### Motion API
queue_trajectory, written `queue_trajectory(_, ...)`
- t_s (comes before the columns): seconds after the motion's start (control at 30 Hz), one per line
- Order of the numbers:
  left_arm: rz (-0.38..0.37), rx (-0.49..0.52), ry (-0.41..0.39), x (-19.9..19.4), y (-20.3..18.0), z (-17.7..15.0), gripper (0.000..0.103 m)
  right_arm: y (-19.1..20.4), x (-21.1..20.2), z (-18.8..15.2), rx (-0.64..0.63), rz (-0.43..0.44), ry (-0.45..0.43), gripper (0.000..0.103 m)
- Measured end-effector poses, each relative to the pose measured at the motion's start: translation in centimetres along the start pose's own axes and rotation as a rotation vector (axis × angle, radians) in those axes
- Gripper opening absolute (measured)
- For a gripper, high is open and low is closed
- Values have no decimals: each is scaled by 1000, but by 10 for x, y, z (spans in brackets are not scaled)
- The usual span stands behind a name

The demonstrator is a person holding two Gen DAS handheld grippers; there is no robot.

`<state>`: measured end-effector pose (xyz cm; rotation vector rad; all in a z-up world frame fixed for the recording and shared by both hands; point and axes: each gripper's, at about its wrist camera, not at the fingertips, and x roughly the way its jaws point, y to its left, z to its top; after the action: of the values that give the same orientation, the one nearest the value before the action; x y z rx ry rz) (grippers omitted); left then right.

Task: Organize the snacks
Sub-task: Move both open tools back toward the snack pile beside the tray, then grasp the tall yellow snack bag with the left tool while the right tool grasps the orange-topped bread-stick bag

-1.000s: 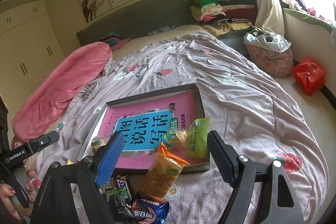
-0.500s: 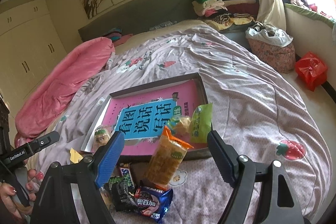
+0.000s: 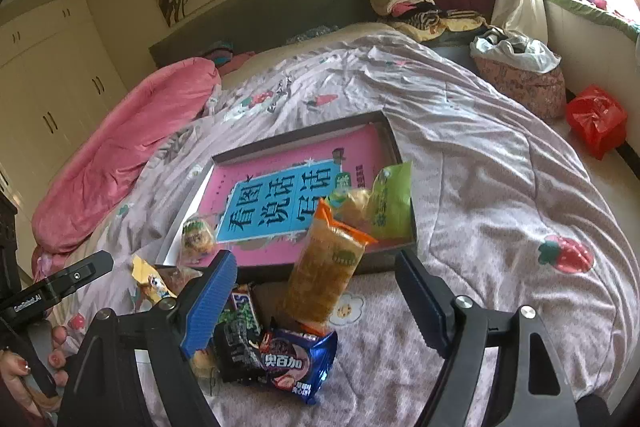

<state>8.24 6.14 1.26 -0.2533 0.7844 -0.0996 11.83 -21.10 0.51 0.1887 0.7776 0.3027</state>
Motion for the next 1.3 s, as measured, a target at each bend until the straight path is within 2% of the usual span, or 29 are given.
queue_trajectory(0.47,-11,46,51,11,-15,-16,80,6,13,-14,-10,6,48,81)
queue_trajectory(0.8,17,74,107,31,-23,-30,80,10,24,-23,-22,4,80,81)
queue_trajectory(1.0,41,74,119,38,-23,-33,80,7,30,-25,-14,1,92,81)
queue_trajectory(1.3,34,68,110,48,-20,-38,80,6,44,-27,-3,-4,113,81)
